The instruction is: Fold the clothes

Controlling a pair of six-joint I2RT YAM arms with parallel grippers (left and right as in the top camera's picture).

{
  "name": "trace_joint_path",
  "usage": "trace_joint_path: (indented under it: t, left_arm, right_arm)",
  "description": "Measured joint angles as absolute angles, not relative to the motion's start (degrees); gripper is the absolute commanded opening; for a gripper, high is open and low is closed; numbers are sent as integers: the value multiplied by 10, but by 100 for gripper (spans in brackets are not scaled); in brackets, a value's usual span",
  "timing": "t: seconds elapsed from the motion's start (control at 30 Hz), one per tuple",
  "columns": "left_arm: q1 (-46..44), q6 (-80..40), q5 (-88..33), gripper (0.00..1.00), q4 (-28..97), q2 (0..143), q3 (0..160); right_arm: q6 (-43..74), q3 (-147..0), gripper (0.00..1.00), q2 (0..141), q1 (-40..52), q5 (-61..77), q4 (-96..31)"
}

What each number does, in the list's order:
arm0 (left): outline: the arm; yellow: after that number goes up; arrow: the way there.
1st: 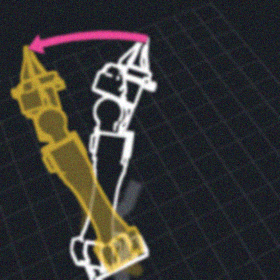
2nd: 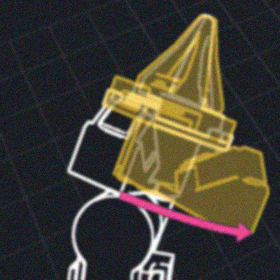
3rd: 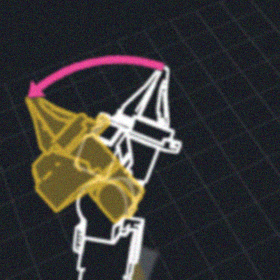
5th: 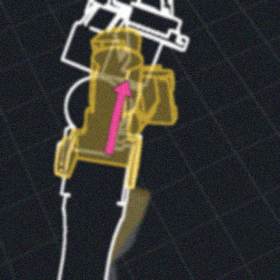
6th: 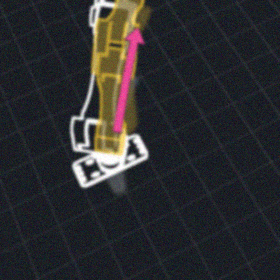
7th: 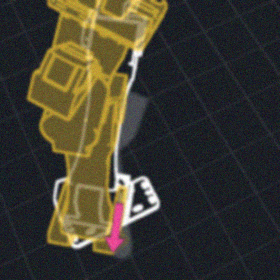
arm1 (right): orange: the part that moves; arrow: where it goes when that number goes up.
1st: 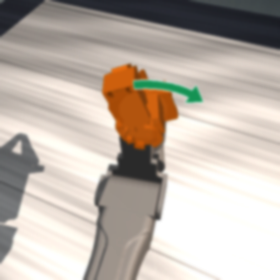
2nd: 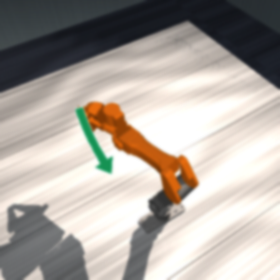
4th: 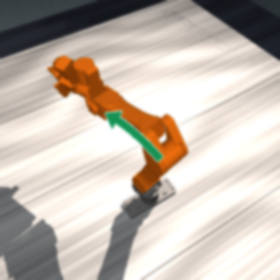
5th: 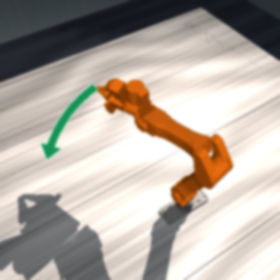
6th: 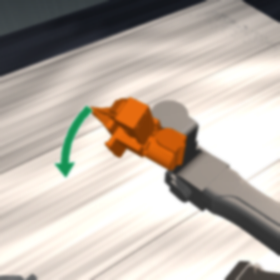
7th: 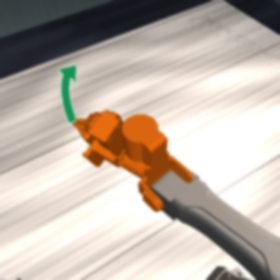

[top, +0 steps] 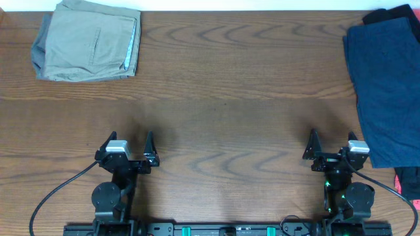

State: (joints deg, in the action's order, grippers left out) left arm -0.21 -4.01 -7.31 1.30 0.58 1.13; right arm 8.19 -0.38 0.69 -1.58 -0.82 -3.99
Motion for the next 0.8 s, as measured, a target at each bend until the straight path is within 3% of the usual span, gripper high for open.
trace_joint_path:
  t: [0.8]
  left_arm:
    - [-2, -40, -73, 98, 13, 6, 11]
  right_arm:
    - [25, -4, 99, 7, -39, -15, -39]
